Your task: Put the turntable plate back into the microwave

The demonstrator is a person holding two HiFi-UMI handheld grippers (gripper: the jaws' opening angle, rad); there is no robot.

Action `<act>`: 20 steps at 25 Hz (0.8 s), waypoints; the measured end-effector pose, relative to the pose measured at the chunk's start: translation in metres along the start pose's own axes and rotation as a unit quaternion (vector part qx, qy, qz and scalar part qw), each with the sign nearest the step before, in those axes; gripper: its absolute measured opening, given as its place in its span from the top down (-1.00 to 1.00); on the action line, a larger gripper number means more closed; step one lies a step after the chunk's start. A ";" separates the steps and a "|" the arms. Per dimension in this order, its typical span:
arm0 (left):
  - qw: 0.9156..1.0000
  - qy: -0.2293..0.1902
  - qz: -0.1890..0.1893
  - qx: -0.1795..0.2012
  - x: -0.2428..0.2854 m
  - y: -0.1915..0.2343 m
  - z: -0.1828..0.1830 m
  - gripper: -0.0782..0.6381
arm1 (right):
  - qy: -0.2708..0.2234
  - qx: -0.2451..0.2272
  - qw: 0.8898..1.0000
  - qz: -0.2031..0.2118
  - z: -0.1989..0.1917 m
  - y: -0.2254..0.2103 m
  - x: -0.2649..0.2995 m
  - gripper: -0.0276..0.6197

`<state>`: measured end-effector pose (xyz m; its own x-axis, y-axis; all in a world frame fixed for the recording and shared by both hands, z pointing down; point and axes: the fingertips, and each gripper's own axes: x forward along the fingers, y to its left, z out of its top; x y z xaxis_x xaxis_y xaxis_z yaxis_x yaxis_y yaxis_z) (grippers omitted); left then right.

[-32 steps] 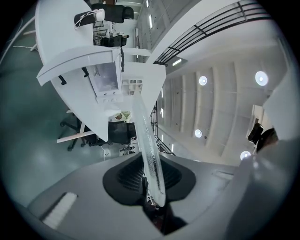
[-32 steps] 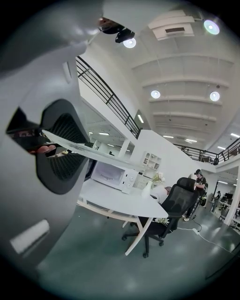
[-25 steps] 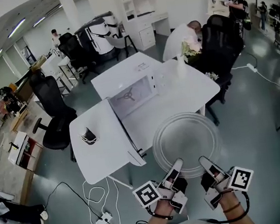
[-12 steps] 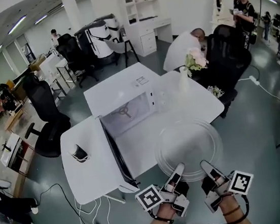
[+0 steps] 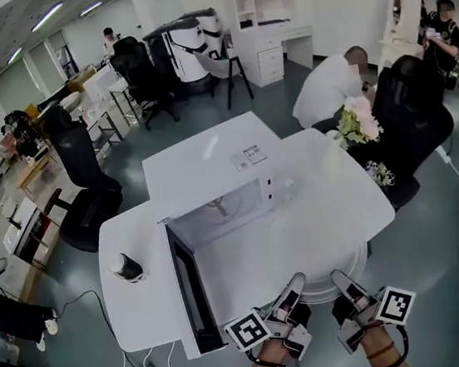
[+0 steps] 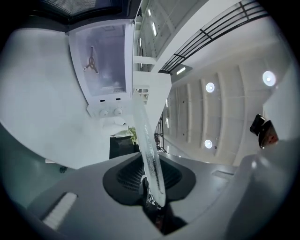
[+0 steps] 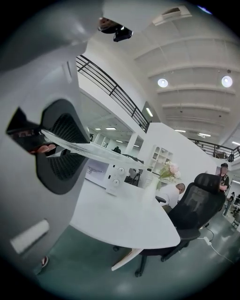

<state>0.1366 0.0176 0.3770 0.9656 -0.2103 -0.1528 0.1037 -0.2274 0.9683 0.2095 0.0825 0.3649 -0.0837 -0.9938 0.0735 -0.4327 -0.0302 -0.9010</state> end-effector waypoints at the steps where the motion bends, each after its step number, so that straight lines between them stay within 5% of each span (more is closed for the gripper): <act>1: 1.000 -0.009 0.002 0.000 0.003 0.004 0.008 0.64 | 0.010 0.000 1.000 0.003 0.003 -0.002 0.010 0.68; 11: 0.995 -0.093 0.045 0.009 0.003 0.024 0.044 0.64 | 0.103 0.012 0.994 0.032 0.006 -0.015 0.067 0.68; 20: 0.973 -0.212 0.083 0.039 -0.004 0.018 0.065 0.63 | 0.218 0.011 0.972 0.085 0.010 -0.010 0.105 0.68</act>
<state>0.1195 -0.0477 0.3820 0.7813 -0.6190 -0.0800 -0.0793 -0.2255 0.9710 0.2140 -0.0226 0.3771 -0.5271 -0.8448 0.0920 -0.3599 0.1238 -0.9247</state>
